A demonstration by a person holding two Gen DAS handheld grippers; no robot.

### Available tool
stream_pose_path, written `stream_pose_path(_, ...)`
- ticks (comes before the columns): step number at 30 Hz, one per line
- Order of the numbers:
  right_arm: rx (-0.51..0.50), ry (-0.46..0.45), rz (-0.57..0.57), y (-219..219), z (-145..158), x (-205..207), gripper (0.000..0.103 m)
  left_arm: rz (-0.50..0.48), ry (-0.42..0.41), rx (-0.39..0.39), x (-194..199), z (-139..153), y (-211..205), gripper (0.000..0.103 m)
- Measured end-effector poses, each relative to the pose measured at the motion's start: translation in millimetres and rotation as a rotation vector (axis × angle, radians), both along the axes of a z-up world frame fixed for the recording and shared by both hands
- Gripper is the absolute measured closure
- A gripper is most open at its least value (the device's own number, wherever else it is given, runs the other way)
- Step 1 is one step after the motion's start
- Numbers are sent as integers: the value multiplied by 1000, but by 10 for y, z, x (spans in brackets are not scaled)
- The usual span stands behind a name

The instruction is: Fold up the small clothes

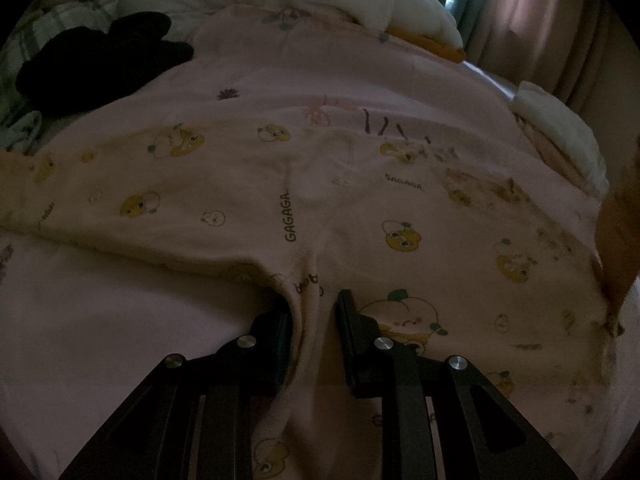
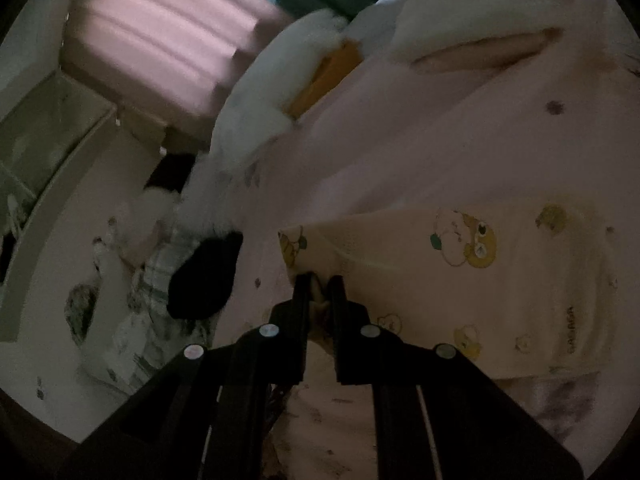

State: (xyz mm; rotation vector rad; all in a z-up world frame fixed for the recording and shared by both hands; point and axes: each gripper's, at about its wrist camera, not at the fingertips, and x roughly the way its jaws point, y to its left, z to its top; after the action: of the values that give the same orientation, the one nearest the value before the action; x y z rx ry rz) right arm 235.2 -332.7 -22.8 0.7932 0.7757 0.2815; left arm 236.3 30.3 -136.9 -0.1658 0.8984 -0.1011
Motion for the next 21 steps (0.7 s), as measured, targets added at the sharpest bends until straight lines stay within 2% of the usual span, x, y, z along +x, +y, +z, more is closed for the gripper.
stream_pose_path(4,-82,13,95,564,-2,211,92,1,-1,-11,2,-5,9,83)
stream_pose_path(13,-69,26,296,1570,-82,596,92,2,-4,-40,11,-29,50,83)
stream_pose_path(19,-81,138,334,1844,-366,736,86,1,-4,-34,20,-27,36,83)
stream_pose_path(21,-99,126,357,1844,-377,703,83,1,-5,-33,21,-28,36,83)
